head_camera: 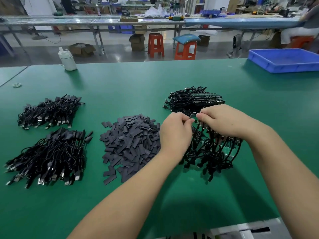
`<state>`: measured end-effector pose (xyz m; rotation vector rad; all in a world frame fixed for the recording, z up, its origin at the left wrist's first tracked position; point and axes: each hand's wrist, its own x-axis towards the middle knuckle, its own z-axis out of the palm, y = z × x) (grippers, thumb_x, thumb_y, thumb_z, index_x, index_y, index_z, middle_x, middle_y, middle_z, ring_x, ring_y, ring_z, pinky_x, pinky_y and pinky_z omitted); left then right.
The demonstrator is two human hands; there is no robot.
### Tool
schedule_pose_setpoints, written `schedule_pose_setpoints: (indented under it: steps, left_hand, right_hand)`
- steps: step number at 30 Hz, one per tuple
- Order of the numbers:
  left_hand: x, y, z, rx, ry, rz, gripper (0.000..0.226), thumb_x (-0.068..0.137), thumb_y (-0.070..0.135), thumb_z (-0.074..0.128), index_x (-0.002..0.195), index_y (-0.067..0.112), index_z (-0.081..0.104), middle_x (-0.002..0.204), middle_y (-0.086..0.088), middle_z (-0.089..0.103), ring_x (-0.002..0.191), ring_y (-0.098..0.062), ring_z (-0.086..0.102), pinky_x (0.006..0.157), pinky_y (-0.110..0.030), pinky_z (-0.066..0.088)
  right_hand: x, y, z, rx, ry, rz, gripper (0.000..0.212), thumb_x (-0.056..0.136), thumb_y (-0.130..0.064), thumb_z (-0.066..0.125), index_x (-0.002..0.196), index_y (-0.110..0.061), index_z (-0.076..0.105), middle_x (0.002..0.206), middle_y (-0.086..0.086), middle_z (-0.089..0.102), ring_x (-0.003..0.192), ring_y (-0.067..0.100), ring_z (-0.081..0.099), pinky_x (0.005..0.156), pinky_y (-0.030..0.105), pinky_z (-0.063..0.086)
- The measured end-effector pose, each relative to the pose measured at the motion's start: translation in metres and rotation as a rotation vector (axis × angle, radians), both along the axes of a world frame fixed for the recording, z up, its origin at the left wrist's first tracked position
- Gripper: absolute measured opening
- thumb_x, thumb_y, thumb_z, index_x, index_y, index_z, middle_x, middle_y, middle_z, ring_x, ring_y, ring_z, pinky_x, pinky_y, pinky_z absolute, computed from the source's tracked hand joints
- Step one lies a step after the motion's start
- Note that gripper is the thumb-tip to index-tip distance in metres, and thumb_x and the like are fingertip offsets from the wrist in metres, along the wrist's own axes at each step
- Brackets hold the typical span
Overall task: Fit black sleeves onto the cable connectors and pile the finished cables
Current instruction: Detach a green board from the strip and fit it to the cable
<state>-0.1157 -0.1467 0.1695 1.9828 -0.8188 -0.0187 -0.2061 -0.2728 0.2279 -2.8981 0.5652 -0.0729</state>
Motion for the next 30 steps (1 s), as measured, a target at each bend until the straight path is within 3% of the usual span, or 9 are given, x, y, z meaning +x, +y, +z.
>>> schedule_pose_setpoints:
  steps: [3, 7, 12, 20, 22, 23, 25, 28, 30]
  left_hand:
    - [0.017, 0.008, 0.0, -0.032, 0.121, -0.046, 0.017, 0.089, 0.033, 0.068, 0.074, 0.025, 0.068, 0.068, 0.011, 0.063, 0.067, -0.011, 0.059, 0.066, -0.026, 0.043]
    - [0.034, 0.026, 0.001, -0.061, 0.22, -0.118, 0.018, 0.085, 0.037, 0.073, 0.07, 0.03, 0.068, 0.056, 0.02, 0.058, 0.052, 0.003, 0.049, 0.053, -0.01, 0.037]
    - [0.042, 0.046, -0.005, -0.107, 0.431, -0.233, 0.013, 0.086, 0.031, 0.074, 0.074, 0.025, 0.072, 0.063, 0.011, 0.062, 0.05, -0.002, 0.046, 0.05, -0.014, 0.039]
    - [0.04, 0.054, -0.021, -0.191, 0.695, -0.267, 0.018, 0.089, 0.017, 0.072, 0.075, 0.011, 0.063, 0.068, -0.006, 0.052, 0.06, -0.01, 0.055, 0.063, -0.028, 0.054]
    - [0.041, 0.055, -0.024, -0.191, 0.738, -0.29, 0.018, 0.089, 0.014, 0.071, 0.074, 0.011, 0.062, 0.071, -0.009, 0.053, 0.063, -0.012, 0.061, 0.066, -0.032, 0.058]
    - [0.041, 0.056, -0.026, -0.188, 0.757, -0.303, 0.016, 0.089, 0.012, 0.071, 0.076, 0.009, 0.064, 0.071, -0.009, 0.056, 0.065, -0.014, 0.064, 0.068, -0.033, 0.059]
    - [0.04, 0.056, -0.029, -0.199, 0.794, -0.31, 0.011, 0.088, 0.01, 0.072, 0.081, 0.004, 0.066, 0.071, -0.009, 0.061, 0.066, -0.016, 0.066, 0.068, -0.032, 0.06]
    - [0.041, 0.055, -0.034, -0.203, 0.787, -0.236, 0.018, 0.082, 0.013, 0.077, 0.087, -0.001, 0.067, 0.071, -0.015, 0.065, 0.063, -0.021, 0.064, 0.061, -0.031, 0.056]
    - [0.045, 0.055, -0.04, -0.216, 0.762, -0.164, 0.016, 0.082, 0.01, 0.077, 0.087, -0.002, 0.066, 0.069, -0.018, 0.062, 0.06, -0.024, 0.058, 0.059, -0.032, 0.05]
  right_hand:
    - [-0.005, -0.009, 0.0, 0.014, 0.023, 0.006, 0.044, 0.102, -0.051, 0.039, 0.069, -0.025, 0.051, 0.063, -0.008, 0.058, 0.063, 0.005, 0.055, 0.061, 0.032, 0.044]
    - [-0.005, -0.038, -0.002, 0.041, 0.301, 0.048, 0.041, 0.098, -0.054, 0.05, 0.07, -0.024, 0.057, 0.063, -0.009, 0.059, 0.063, 0.01, 0.057, 0.057, 0.029, 0.039]
    - [0.016, -0.071, -0.039, -0.033, 0.6, -0.054, 0.034, 0.101, -0.046, 0.051, 0.104, -0.017, 0.07, 0.097, -0.002, 0.069, 0.09, 0.019, 0.065, 0.082, 0.035, 0.053]
    - [0.026, -0.091, -0.115, -0.152, 0.389, -0.207, 0.036, 0.103, -0.035, 0.046, 0.129, -0.012, 0.056, 0.131, 0.01, 0.059, 0.117, 0.028, 0.055, 0.101, 0.043, 0.046]
    - [0.028, -0.079, -0.123, -0.24, 0.2, -0.178, 0.039, 0.103, -0.033, 0.048, 0.135, -0.011, 0.054, 0.137, 0.009, 0.056, 0.126, 0.025, 0.05, 0.109, 0.041, 0.04]
    - [0.031, -0.067, -0.123, -0.159, 0.044, -0.184, 0.038, 0.104, -0.032, 0.046, 0.134, -0.012, 0.056, 0.136, 0.007, 0.059, 0.124, 0.022, 0.052, 0.107, 0.038, 0.04]
    - [0.037, -0.03, -0.115, 0.346, -0.198, -0.237, 0.039, 0.107, -0.037, 0.037, 0.126, -0.016, 0.063, 0.124, 0.002, 0.068, 0.112, 0.014, 0.06, 0.1, 0.033, 0.045]
    - [0.042, 0.029, -0.107, 1.141, -0.243, -0.151, 0.047, 0.106, -0.049, 0.03, 0.117, -0.021, 0.067, 0.111, 0.0, 0.075, 0.105, 0.017, 0.07, 0.097, 0.031, 0.052]
    - [0.041, 0.053, -0.109, 1.251, -0.265, -0.055, 0.037, 0.106, -0.037, 0.042, 0.117, -0.012, 0.067, 0.107, 0.008, 0.075, 0.09, 0.024, 0.073, 0.081, 0.028, 0.058]
